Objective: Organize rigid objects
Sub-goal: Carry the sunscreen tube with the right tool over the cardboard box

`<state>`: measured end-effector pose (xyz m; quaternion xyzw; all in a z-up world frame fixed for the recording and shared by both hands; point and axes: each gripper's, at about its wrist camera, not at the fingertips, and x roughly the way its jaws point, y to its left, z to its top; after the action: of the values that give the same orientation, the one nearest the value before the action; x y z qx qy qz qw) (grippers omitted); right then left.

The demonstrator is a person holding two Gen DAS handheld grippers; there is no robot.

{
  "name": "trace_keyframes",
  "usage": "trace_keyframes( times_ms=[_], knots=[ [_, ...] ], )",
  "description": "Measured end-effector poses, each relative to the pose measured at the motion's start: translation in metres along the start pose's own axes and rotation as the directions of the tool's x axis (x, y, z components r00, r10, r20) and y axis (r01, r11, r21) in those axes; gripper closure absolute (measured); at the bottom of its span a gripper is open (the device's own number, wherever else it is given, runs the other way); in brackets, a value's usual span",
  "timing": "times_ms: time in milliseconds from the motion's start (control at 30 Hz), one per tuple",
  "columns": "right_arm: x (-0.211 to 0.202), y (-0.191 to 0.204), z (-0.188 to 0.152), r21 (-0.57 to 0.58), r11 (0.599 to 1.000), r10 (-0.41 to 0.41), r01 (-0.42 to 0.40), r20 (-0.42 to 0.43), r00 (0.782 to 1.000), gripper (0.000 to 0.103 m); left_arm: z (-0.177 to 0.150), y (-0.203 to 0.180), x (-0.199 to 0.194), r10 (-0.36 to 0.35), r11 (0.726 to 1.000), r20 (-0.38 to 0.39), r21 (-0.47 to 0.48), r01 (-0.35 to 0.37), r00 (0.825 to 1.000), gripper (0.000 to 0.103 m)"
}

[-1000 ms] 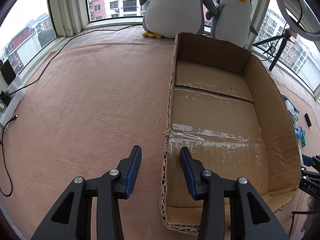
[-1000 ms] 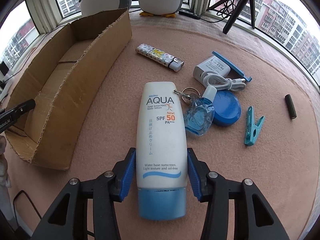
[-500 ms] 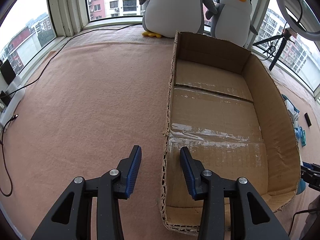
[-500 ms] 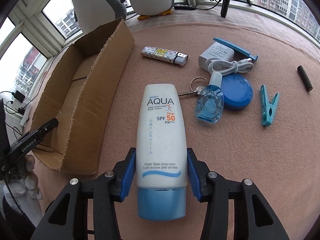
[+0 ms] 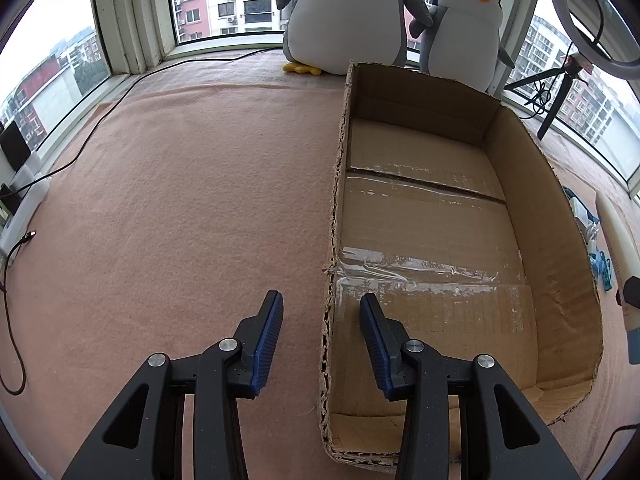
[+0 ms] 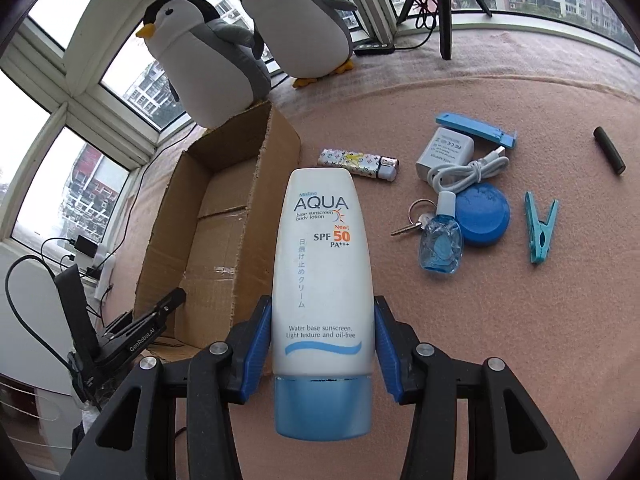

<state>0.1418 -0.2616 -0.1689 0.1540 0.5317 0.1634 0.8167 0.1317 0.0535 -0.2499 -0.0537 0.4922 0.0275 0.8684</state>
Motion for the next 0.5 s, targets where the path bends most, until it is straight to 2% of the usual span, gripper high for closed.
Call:
trace_keyframes(
  times_ms=[233,500],
  knots=[
    [0.003,0.045,0.02,-0.096,0.995,0.021,-0.018,0.03,0.999,0.059,0.0,-0.002,0.001,0.004,1.0,0.006,0.009,-0.004,1.0,0.059],
    [0.027,0.088,0.024,-0.2,0.98,-0.005,0.01,0.023,1.0,0.059,0.001,-0.004,0.001,0.008,1.0,0.01,0.017,-0.008,1.0,0.059]
  ],
)
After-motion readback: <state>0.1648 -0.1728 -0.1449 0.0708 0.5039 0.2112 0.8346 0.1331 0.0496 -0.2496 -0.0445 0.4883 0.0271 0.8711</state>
